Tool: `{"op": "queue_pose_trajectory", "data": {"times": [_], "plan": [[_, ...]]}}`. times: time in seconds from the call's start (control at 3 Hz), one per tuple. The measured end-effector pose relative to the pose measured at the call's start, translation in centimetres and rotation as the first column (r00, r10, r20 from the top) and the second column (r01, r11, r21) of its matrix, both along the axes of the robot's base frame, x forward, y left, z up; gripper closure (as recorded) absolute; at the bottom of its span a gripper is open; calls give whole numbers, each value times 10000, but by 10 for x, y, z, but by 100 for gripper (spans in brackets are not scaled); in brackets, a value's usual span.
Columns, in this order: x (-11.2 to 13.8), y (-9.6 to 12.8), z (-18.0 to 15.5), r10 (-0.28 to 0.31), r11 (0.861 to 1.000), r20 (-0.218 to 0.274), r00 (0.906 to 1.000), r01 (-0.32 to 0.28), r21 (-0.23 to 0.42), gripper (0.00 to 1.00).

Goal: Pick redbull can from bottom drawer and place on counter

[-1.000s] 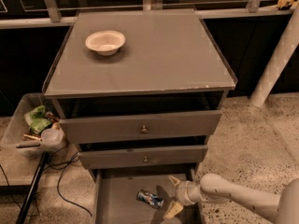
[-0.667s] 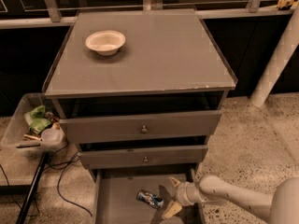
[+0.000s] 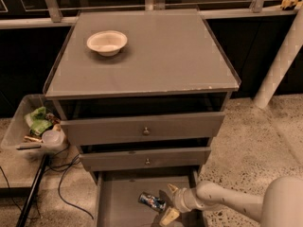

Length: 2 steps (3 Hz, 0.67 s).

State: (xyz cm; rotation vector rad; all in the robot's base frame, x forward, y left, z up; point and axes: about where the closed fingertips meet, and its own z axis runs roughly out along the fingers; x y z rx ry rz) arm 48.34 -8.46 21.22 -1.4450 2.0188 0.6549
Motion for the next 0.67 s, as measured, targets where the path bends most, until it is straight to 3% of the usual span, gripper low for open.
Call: {"op": "queue_pose_trajectory", "data": {"times": [0.67], "plan": [[-1, 12, -26, -382, 9992, -114, 9992, 383, 151, 0]]}}
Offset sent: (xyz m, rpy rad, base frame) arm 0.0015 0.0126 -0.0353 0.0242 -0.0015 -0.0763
